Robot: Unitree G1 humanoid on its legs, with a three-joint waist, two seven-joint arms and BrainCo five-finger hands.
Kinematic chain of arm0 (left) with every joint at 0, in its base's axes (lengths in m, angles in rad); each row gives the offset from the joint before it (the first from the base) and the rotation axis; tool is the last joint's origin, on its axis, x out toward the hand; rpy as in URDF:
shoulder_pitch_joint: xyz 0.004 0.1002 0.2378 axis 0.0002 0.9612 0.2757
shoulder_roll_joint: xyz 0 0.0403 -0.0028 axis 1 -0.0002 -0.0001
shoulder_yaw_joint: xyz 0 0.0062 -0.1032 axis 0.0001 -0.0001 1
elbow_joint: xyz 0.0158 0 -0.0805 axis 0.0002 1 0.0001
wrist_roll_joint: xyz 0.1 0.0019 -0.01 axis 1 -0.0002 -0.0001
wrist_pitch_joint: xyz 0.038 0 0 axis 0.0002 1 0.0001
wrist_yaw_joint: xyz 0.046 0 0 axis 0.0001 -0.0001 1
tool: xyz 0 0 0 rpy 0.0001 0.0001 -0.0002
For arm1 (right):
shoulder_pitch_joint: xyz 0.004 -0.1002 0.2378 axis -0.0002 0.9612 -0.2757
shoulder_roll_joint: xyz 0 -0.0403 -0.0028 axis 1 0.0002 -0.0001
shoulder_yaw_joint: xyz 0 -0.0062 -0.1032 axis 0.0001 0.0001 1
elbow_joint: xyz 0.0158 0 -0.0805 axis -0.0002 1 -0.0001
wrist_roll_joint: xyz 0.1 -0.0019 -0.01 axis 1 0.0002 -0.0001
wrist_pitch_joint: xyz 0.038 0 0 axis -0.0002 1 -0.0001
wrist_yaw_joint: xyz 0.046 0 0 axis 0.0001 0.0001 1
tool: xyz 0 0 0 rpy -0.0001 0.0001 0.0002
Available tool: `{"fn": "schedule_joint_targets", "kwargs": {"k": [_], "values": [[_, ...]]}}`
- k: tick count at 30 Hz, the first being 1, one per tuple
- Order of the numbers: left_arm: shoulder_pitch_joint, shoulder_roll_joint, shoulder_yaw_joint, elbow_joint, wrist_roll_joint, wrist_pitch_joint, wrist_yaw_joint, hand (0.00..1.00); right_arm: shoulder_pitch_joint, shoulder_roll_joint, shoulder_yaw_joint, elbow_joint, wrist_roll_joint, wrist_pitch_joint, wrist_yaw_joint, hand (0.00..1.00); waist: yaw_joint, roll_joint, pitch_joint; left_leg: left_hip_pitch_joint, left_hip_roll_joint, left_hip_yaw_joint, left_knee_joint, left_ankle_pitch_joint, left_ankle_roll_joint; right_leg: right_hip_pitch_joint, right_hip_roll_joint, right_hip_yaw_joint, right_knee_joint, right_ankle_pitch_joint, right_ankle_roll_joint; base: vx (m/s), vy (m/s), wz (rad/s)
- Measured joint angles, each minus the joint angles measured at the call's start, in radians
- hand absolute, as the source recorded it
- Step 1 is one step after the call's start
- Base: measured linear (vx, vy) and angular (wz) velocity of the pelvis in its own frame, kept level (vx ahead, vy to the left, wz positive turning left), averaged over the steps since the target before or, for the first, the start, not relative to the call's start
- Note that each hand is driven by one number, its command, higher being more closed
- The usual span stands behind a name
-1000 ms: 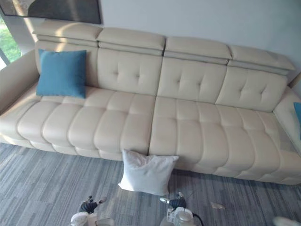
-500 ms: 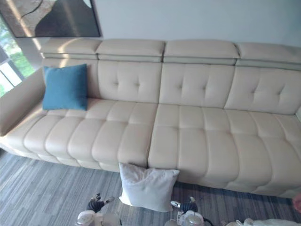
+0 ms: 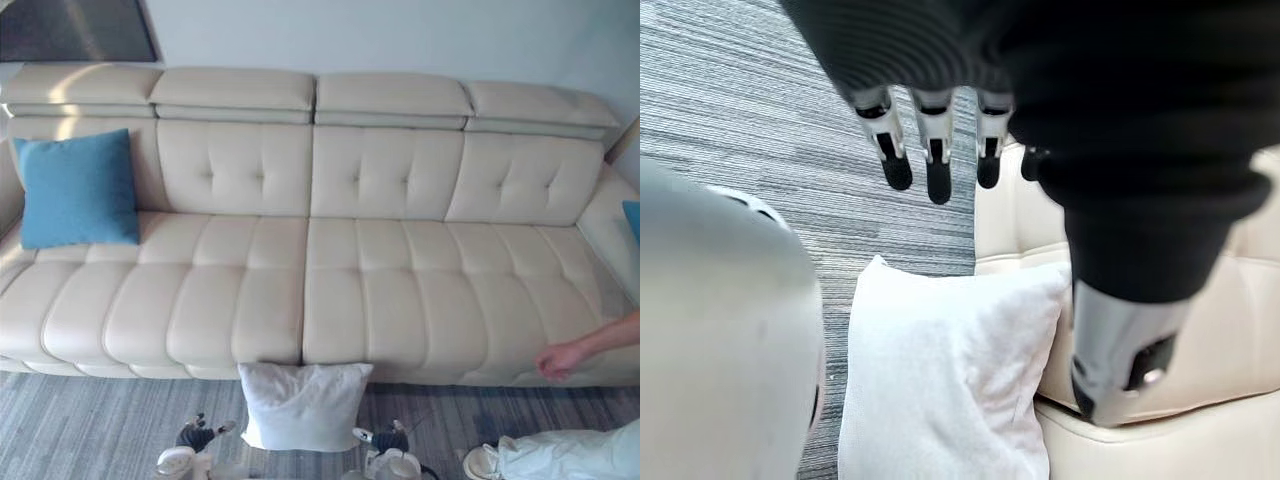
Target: Pick up cushions and gather them together orderly.
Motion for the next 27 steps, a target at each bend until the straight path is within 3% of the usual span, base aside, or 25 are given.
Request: {"fn": "schedule_joint_targets", "kwargs": {"k": [2, 3, 7, 13, 18, 27], "values": [[-0.044, 0.001, -0.001, -0.016, -0.033, 0.001, 0.020, 0.00, -0.034, -0.019, -0.001, -0.002, 0.036, -0.004, -0.021, 0.00, -0.004, 0.003, 0.051, -0.109, 0.004, -0.031, 0.082, -0.007, 0.010, -0.105, -0.008, -0.001, 0.084, -0.017, -0.006, -0.15, -0.061, 0.21], [-0.085, 0.003, 0.000, -0.027, -0.061, 0.000, 0.040, 0.00, -0.069, -0.038, -0.007, -0.003, 0.063, -0.004, -0.039, 0.00, -0.003, 0.010, 0.111, -0.191, 0.010, -0.050, 0.153, -0.016, 0.019, -0.170, -0.012, -0.002, 0.139, -0.033, -0.002, -0.18, -0.057, 0.16], [-0.189, 0.020, 0.007, -0.063, -0.110, -0.001, 0.078, 0.00, -0.155, -0.074, -0.024, -0.045, 0.112, -0.011, -0.083, 0.00, -0.003, 0.004, 0.212, -0.423, 0.034, -0.090, 0.346, -0.073, 0.017, -0.388, -0.015, 0.003, 0.322, -0.094, -0.017, -0.27, -0.041, 0.09], [-0.377, 0.022, 0.052, -0.110, -0.189, -0.002, 0.125, 0.00, -0.348, -0.086, -0.050, -0.082, 0.170, -0.022, -0.146, 0.00, -0.008, -0.007, 0.311, -0.692, 0.037, -0.124, 0.492, -0.073, 0.029, -0.652, -0.029, 0.018, 0.476, -0.100, -0.027, -0.18, -0.008, 0.05], [-0.512, 0.023, 0.088, -0.134, -0.236, -0.020, 0.151, 0.00, -0.515, -0.080, -0.046, -0.095, 0.196, -0.023, -0.177, 0.00, -0.008, -0.011, 0.338, -0.876, 0.038, -0.135, 0.573, -0.063, 0.031, -0.837, -0.038, 0.024, 0.568, -0.104, -0.038, -0.09, -0.022, 0.03], [-0.608, 0.006, 0.039, -0.178, -0.253, -0.039, 0.168, 0.00, -0.594, -0.077, -0.021, -0.159, 0.198, -0.042, -0.195, 0.00, -0.014, -0.011, 0.353, -0.930, 0.032, -0.144, 0.568, -0.041, 0.032, -0.890, -0.047, 0.014, 0.580, -0.102, -0.041, -0.02, -0.043, 0.05]]}}
